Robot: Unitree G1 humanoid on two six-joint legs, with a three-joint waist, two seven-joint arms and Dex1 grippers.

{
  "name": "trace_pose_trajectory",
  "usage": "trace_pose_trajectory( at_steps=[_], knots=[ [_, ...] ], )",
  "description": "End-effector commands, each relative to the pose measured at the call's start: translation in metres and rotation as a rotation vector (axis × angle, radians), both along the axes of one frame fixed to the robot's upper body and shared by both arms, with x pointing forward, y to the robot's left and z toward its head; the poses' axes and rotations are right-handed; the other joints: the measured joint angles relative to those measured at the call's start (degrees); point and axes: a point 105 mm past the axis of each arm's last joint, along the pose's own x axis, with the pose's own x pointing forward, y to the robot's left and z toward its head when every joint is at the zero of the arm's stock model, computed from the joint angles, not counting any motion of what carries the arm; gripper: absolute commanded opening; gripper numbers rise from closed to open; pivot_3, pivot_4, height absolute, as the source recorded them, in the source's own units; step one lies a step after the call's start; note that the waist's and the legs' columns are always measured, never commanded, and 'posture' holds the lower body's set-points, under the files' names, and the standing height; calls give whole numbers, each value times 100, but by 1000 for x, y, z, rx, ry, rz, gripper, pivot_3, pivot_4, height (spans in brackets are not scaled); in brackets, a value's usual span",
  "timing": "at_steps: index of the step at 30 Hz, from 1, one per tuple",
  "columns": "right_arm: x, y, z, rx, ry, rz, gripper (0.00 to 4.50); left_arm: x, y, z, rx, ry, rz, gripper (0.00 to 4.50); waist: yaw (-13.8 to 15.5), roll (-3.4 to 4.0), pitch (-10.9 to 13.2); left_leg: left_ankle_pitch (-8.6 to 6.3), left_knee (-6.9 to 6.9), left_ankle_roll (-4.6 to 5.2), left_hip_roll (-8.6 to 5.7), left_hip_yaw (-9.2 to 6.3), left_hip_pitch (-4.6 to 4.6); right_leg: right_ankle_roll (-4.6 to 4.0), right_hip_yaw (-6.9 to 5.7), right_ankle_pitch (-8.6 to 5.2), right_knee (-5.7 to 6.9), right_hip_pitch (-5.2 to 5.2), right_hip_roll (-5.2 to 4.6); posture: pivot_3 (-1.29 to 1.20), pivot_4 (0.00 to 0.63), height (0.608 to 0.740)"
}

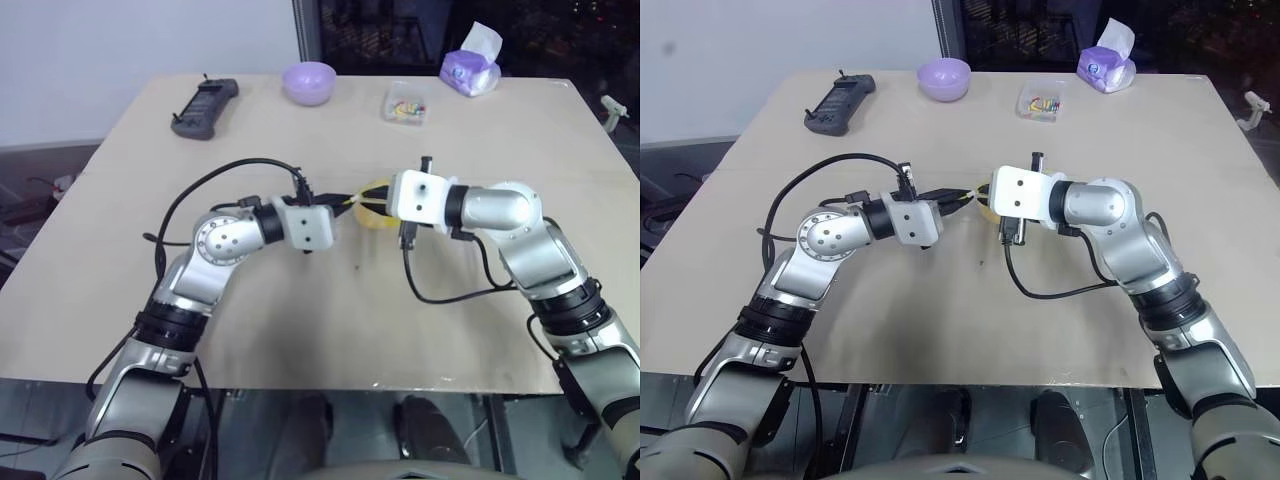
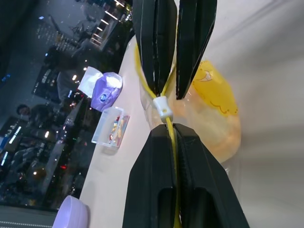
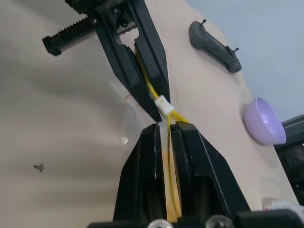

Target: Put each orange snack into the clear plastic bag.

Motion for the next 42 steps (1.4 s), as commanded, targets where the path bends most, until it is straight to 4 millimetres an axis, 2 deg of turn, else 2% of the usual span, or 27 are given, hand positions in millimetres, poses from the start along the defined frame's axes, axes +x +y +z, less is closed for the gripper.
trace_pose_trajectory(
  at_steps=[1,3,5,6,9,15,19,28,29,30,31,32,42],
  knots=[
    [-16,8,15,8,-32,81,400,-5,-4,11,-20,-35,-23,0,0,0,0,0,0,0,0,0,0,0,0,0,0,0,0,0,150,740],
    [-23,10,18,16,-16,113,936,-4,-3,10,-15,-36,-19,0,0,0,0,0,0,0,0,0,0,0,0,0,0,0,0,0,150,740],
    [-24,13,22,32,-26,117,1886,-4,-3,9,-13,-36,-20,0,-5,0,0,0,0,0,0,-1,0,0,0,0,0,0,0,0,150,740],
    [-25,14,23,32,-28,120,2139,-4,-4,9,-12,-35,-21,0,-13,0,0,0,0,0,0,0,0,0,0,0,0,0,0,0,150,740],
    [-28,15,25,32,-28,128,2139,-4,-4,8,-9,-34,-21,0,0,0,0,0,0,0,1,-1,1,0,-1,0,1,0,1,0,150,740],
    [-18,16,27,47,-58,86,2139,-7,-8,8,-13,-33,-43,0,3,0,0,0,0,0,0,-1,1,0,-1,0,1,0,0,0,150,740],
    [-10,12,21,15,-78,56,2139,-11,-9,7,-18,-17,-60,0,1,0,0,0,0,0,0,0,1,0,-1,0,0,0,0,0,150,740],
    [-9,10,13,-22,-75,62,2139,-12,-6,6,-11,-17,-46,0,0,0,0,0,0,0,0,-1,0,0,0,0,0,0,0,0,150,740],
    [-9,11,13,-21,-73,64,1760,-12,-5,6,-11,-17,-46,0,1,0,0,0,0,0,0,0,0,0,0,0,0,0,0,0,150,740],
    [-10,11,13,-21,-72,66,1601,-12,-5,6,-11,-17,-45,0,0,0,0,0,0,0,0,0,0,0,0,0,0,0,0,0,150,740],
    [-10,11,12,-22,-71,67,1097,-12,-5,6,-11,-17,-45,0,-2,0,0,0,0,0,0,-1,1,0,0,0,1,0,0,0,150,740],
    [-10,11,12,-24,-69,67,832,-12,-6,6,-11,-17,-45,0,-3,0,0,0,0,0,0,-1,1,0,0,0,1,0,1,0,150,740],
    [-8,8,8,-38,-71,56,832,-11,-6,6,-10,-15,-46,0,-1,0,0,0,0,0,0,-1,1,0,0,0,0,0,0,0,150,740]
  ],
)
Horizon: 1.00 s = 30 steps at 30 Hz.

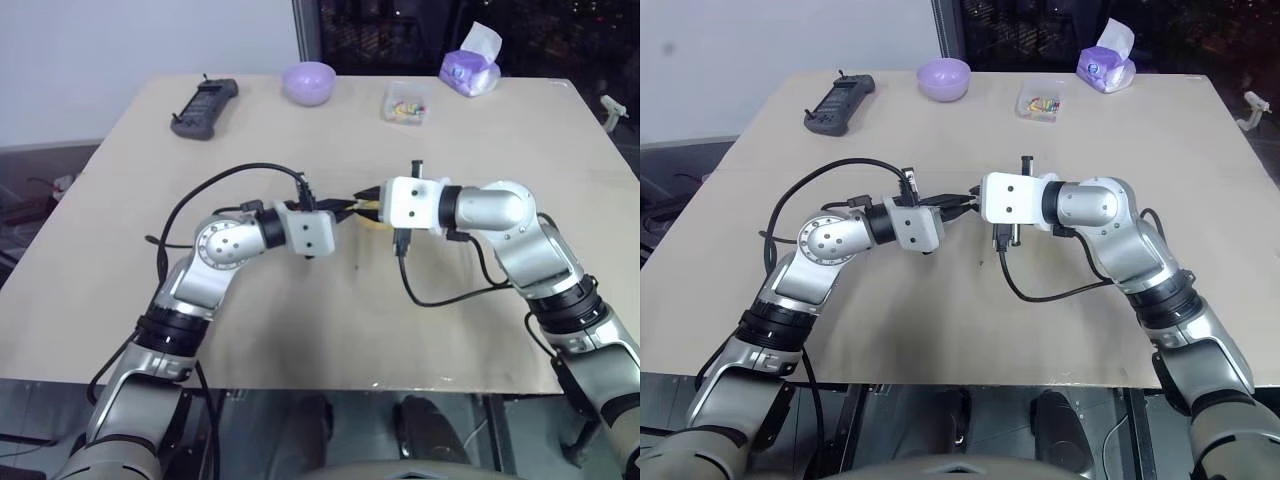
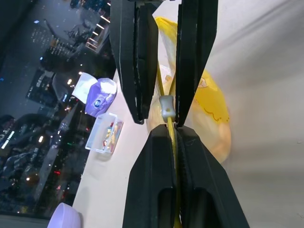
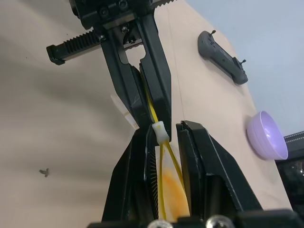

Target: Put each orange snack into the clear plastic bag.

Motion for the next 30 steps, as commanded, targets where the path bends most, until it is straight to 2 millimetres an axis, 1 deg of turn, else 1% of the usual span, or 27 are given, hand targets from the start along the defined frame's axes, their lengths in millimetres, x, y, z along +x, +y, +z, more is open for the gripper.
trace_pose_trajectory(
  at_steps=[1,6,7,8,30],
  knots=[
    [-3,0,8,7,-41,11,832,-5,-3,10,-13,-36,-23,0,-1,0,0,0,0,0,0,0,0,0,0,0,0,0,0,0,150,740],
    [-3,-1,7,0,-43,14,832,-5,-3,10,-13,-36,-23,0,1,0,0,0,0,0,0,0,0,0,0,0,0,0,0,0,150,740],
    [-4,-1,7,1,-43,15,285,-5,-3,10,-14,-36,-23,0,0,0,0,0,0,0,0,0,0,0,0,0,0,0,0,0,150,740],
    [-4,-1,7,2,-44,16,59,-5,-3,10,-14,-35,-23,0,1,0,0,0,0,0,0,0,0,0,0,0,0,0,0,0,150,740],
    [-5,2,13,14,-73,29,59,-4,-4,9,-13,-36,-20,0,1,0,0,0,0,0,0,0,0,0,0,0,0,0,0,0,150,740]
  ],
)
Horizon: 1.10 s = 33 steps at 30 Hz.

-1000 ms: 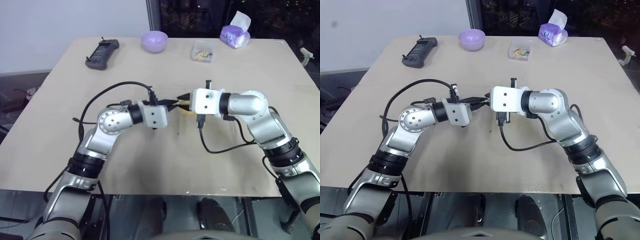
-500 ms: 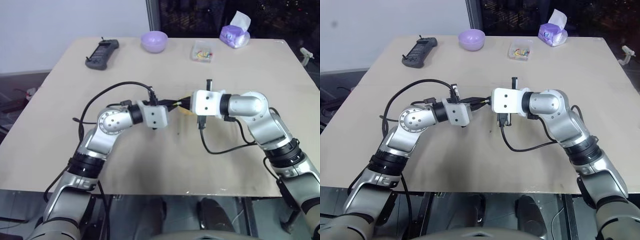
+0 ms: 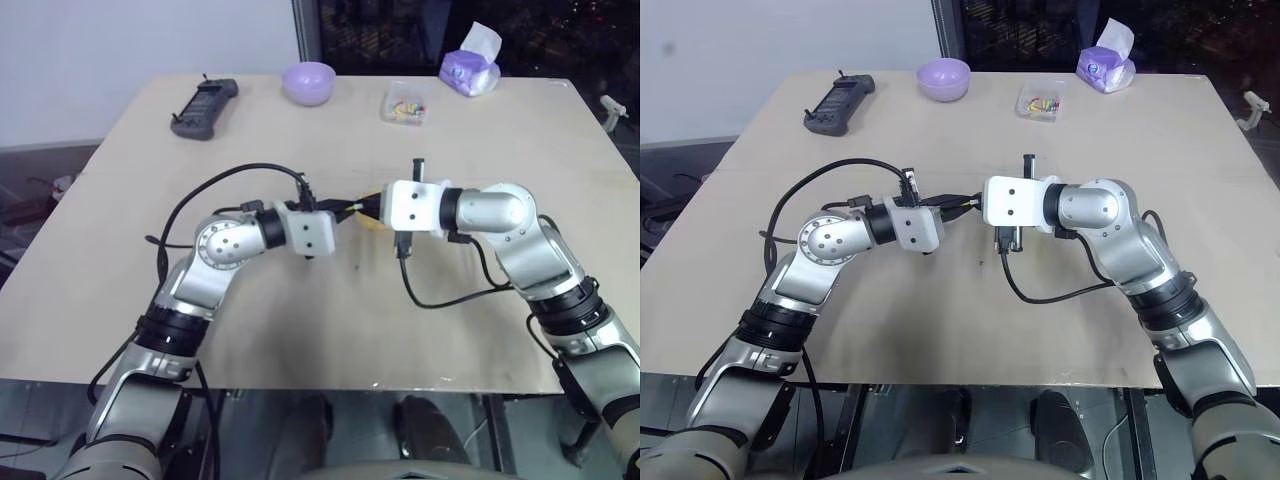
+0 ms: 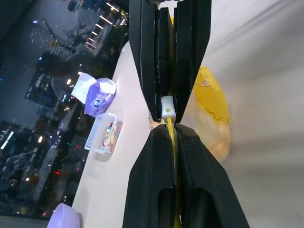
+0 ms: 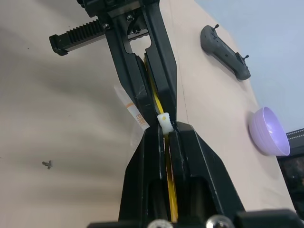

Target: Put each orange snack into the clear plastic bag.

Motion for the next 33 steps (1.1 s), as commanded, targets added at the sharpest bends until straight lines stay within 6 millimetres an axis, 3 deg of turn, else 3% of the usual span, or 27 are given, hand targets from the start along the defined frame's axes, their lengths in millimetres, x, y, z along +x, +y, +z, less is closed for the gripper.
trace_pose_trajectory(
  at_steps=[1,2,3,8,14,17,23,25,33],
  knots=[
    [-5,3,14,16,-70,37,59,-4,-4,9,-17,-36,-21,0,0,0,0,0,0,0,0,0,0,0,0,0,0,0,0,0,150,740],
    [-5,2,12,3,-69,38,682,-4,-4,9,-17,-36,-21,0,1,0,0,0,0,0,0,0,0,0,0,0,0,0,0,0,150,740],
    [-5,1,11,-3,-68,39,853,-4,-4,9,-17,-36,-21,0,1,0,0,0,0,0,0,0,0,0,0,0,0,0,0,0,150,740],
    [-4,2,14,8,-85,36,3091,-3,-4,9,-17,-36,-21,0,-1,0,0,0,0,0,0,0,0,0,0,0,0,0,0,0,150,740],
    [-5,3,14,12,-83,47,3091,-3,-4,9,-16,-36,-19,0,1,0,0,0,0,0,0,0,0,0,0,0,0,0,0,0,150,740],
    [-5,3,15,13,-86,47,2263,-3,-4,9,-17,-36,-19,0,0,0,0,0,0,0,0,0,0,0,0,0,0,0,0,0,150,740],
    [-5,4,16,19,-90,50,2263,-3,-4,9,-16,-37,-18,0,0,0,0,0,0,0,0,0,0,0,0,0,0,0,0,0,150,740],
    [-6,5,16,21,-90,51,1726,-3,-4,9,-16,-37,-18,0,1,0,0,0,0,0,0,0,0,0,0,0,0,0,0,0,150,740],
    [-5,5,15,17,-89,49,1726,-3,-4,8,-16,-37,-18,0,1,0,0,0,0,0,0,0,0,0,0,0,0,0,0,0,150,740]
  ],
)
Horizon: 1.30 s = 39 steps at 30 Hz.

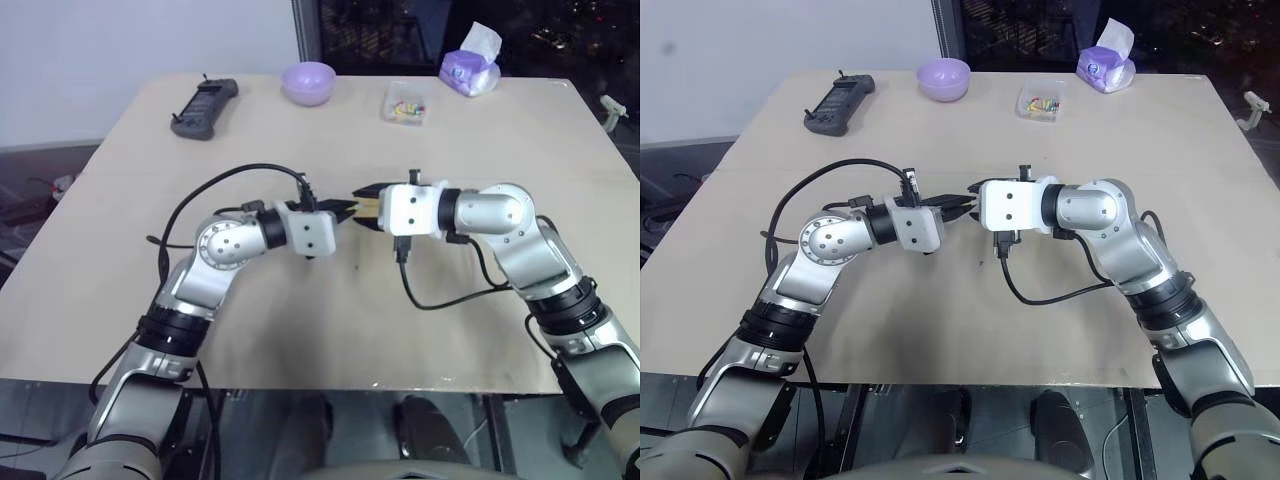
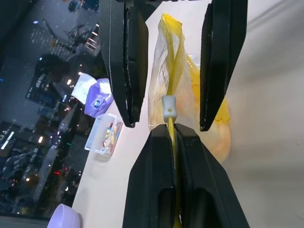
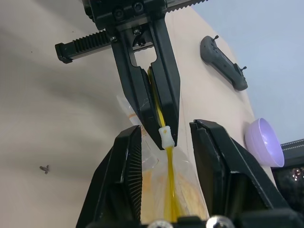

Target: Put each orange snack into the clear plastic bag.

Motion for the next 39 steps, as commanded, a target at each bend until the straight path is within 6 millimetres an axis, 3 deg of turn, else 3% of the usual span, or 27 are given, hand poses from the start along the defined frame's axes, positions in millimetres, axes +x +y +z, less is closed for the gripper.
trace_pose_trajectory(
  at_steps=[1,3,5,8,10,15,16,18,30,39],
  knots=[
    [-2,1,14,25,-52,12,1726,-3,-3,9,-14,-36,-18,0,0,0,0,0,0,0,0,0,0,0,0,0,0,0,0,0,150,740],
    [-2,1,14,23,-51,13,1726,-3,-3,8,-14,-35,-18,0,0,0,0,0,0,0,0,0,0,0,0,0,0,0,0,0,150,740],
    [-2,1,14,23,-52,10,1321,-4,-4,8,-14,-35,-19,0,0,0,0,0,0,0,0,0,0,0,0,0,0,0,0,0,150,740],
    [-1,0,14,22,-53,8,1321,-3,-4,8,-14,-36,-19,0,0,0,0,0,0,0,0,0,0,0,0,0,0,0,0,0,150,740],
    [0,0,14,20,-55,3,803,-3,-4,9,-14,-37,-19,0,0,0,0,0,0,0,0,0,0,0,0,0,0,0,0,0,150,740],
    [0,-1,14,17,-57,-1,803,-3,-4,9,-14,-38,-20,0,0,0,0,0,0,0,0,0,0,0,0,0,0,0,0,0,150,740],
    [0,-1,15,19,-58,0,343,-3,-4,9,-14,-38,-20,0,0,0,0,0,0,0,0,0,0,0,0,0,0,0,0,0,150,740],
    [1,-2,15,20,-59,-2,35,-3,-5,9,-15,-39,-21,0,0,0,0,0,0,0,0,0,0,0,0,0,0,0,0,0,150,740],
    [4,-5,14,15,-61,-23,35,-2,-3,9,-15,-41,-12,0,0,0,0,0,0,0,0,0,0,0,0,0,0,0,0,0,150,740],
    [24,-34,12,-32,-75,-158,35,27,23,17,76,-183,155,0,7,0,0,0,0,0,-1,0,0,0,0,0,-1,0,0,0,150,740]
  ],
)
